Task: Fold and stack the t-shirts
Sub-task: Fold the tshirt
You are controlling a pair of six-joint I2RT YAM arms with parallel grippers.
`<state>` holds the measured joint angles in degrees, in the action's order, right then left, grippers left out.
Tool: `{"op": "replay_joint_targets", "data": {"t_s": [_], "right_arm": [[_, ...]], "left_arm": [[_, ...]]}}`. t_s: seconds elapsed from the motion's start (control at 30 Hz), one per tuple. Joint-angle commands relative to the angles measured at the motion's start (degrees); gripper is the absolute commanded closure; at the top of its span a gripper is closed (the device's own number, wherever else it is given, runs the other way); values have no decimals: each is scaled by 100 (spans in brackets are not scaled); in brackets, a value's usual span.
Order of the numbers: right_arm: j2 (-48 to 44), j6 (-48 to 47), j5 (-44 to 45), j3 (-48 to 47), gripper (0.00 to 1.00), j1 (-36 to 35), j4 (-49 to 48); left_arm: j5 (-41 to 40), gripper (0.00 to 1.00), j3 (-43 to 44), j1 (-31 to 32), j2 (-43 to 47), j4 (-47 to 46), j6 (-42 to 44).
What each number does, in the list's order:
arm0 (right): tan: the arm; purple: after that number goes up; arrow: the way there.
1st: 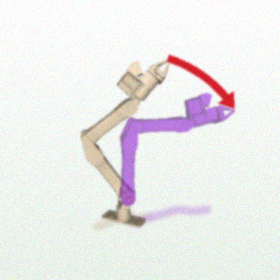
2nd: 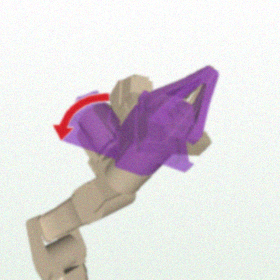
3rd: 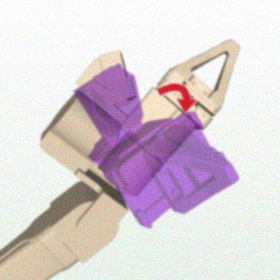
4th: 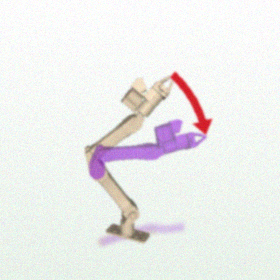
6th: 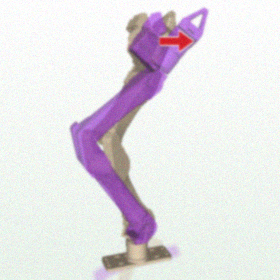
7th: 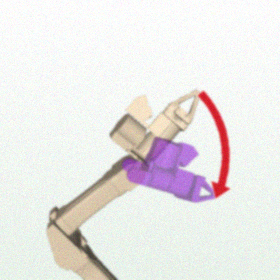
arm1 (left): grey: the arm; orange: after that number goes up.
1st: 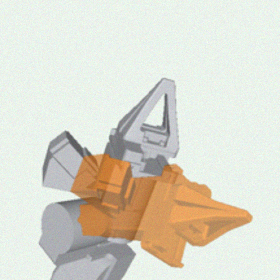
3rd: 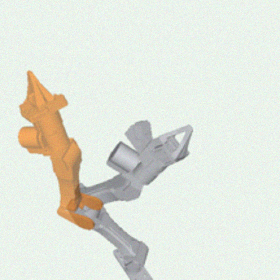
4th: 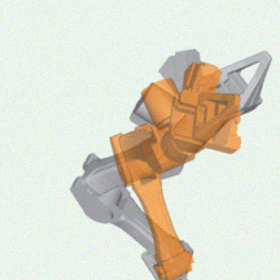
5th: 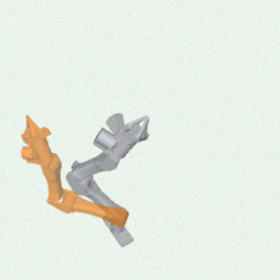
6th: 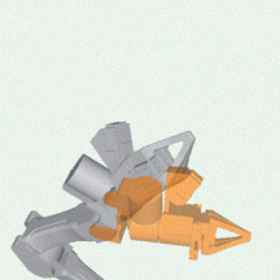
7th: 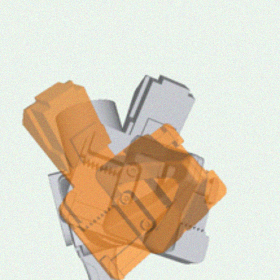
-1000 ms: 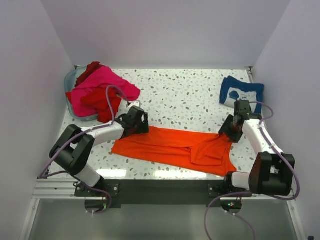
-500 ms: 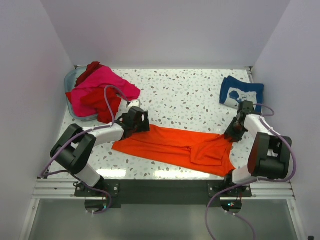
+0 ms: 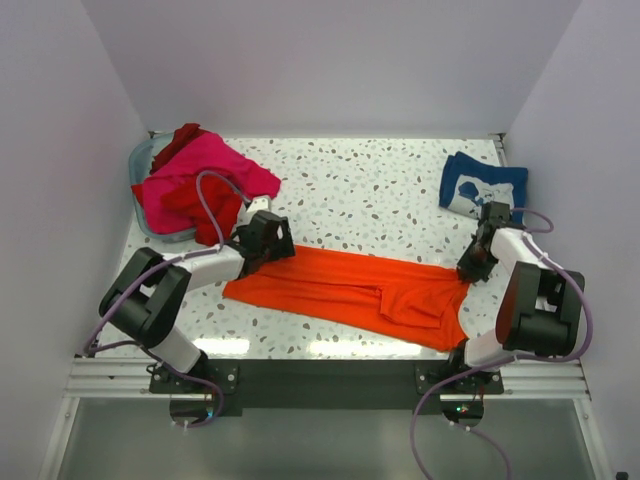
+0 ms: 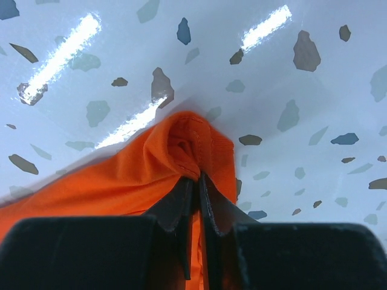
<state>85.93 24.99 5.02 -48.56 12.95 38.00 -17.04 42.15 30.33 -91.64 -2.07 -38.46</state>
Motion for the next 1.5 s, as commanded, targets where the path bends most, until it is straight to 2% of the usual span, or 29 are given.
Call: {"op": "replay_joint_targets", "data": {"t_s": [0.0, 0.1, 0.13, 0.23, 0.43, 0.6, 0.67, 0.7, 0.8, 0.9, 1.23, 1.47], "right_arm": [[90, -153, 229, -242, 92, 85, -73], [178, -231, 132, -409, 82, 85, -12], [152, -267, 53, -531, 69, 76, 84], [-146, -320, -44, -681, 52, 85, 330], [-1253, -267, -484, -507, 39, 15, 665], [-2105, -65, -949, 108, 38, -301, 718], [-2142, 92, -1002, 337, 39, -494, 674], [-2124, 163, -916, 399, 39, -817, 578], [-1774, 444, -809, 522, 41, -1433, 341], [-1396, 603, -836, 584, 42, -1593, 138], [-244, 436, -519, 426, 42, -1585, -258], [801, 384, -335, -21, 42, -1585, -556]], "left_arm": [[-98, 14, -383, -141, -154, 700, -57], [16, 13, -296, -132, 4, 620, 136], [8, 12, -234, -115, 58, 637, 172], [-28, 11, 3, -62, 242, 777, 330], [-168, 10, 548, 210, 532, 1138, 392], [-318, 9, 637, 544, 849, 1288, 260], [-327, 9, 593, 614, 910, 1270, 207], [-309, 9, 471, 658, 928, 1227, 181], [-160, 9, 155, 685, 937, 1007, 102], [-10, 9, -153, 711, 919, 752, 31], [-54, 9, -796, 755, 744, 444, -48], [-142, 9, -1489, 870, 1348, 804, -574]]}}
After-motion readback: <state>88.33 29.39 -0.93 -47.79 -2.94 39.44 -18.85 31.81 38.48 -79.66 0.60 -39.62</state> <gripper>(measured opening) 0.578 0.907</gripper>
